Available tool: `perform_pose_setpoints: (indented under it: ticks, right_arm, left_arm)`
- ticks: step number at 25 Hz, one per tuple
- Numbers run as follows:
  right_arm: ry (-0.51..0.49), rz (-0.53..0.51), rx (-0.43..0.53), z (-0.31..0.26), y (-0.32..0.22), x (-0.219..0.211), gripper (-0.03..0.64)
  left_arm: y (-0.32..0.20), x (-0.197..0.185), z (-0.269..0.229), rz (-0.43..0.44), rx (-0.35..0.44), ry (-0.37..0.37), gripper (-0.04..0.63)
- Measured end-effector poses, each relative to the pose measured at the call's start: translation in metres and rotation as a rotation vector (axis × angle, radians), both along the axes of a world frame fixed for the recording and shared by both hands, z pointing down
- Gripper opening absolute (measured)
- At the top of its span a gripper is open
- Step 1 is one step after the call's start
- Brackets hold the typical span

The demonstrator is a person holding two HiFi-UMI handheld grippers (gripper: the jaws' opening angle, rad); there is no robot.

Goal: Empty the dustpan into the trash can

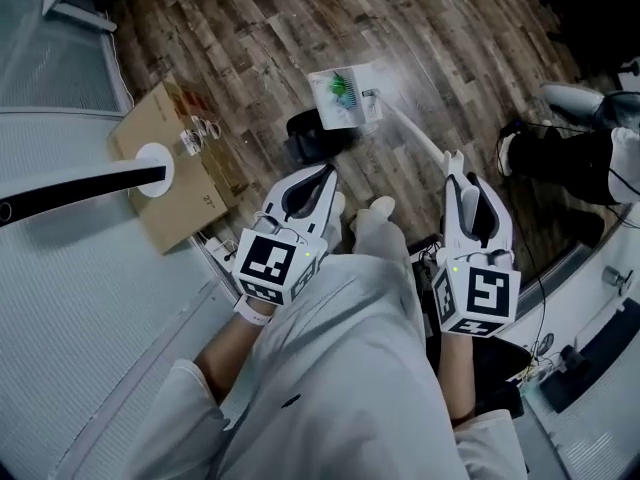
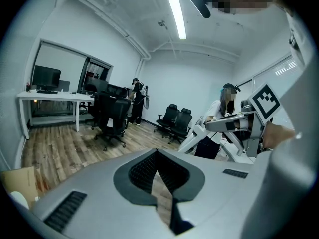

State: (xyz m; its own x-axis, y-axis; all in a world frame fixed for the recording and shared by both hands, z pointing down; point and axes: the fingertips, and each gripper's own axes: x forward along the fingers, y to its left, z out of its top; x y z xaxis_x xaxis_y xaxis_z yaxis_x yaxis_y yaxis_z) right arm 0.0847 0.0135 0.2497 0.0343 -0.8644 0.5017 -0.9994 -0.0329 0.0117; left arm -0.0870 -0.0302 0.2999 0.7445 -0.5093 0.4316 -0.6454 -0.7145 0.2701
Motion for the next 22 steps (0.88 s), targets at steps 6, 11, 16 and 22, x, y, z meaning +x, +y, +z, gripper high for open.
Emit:
perform_pose_setpoints:
  ticks: [6,11,16,22]
  right_arm:
    - [0.051,-0.109,0.025,0.000,-0.001,-0.024,0.118]
    - [0.085,-0.184,0.036,0.003,-0.003,-0.039,0.118]
    - [0.120,-0.250,0.043,0.005,-0.006,-0.049,0.118]
    - [0.146,-0.322,0.073,-0.001,-0.012,-0.063,0.118]
  left_arm:
    - [-0.002,-0.009,-0.001,-0.015,0.005,0.005,0.006]
    - [0.000,-0.020,0.002,-0.036,-0.004,-0.002,0.006]
    - [0.005,-0.021,0.007,-0.035,-0.013,-0.013,0.006]
    - [0.010,-0.019,0.017,-0.041,-0.030,-0.012,0.006]
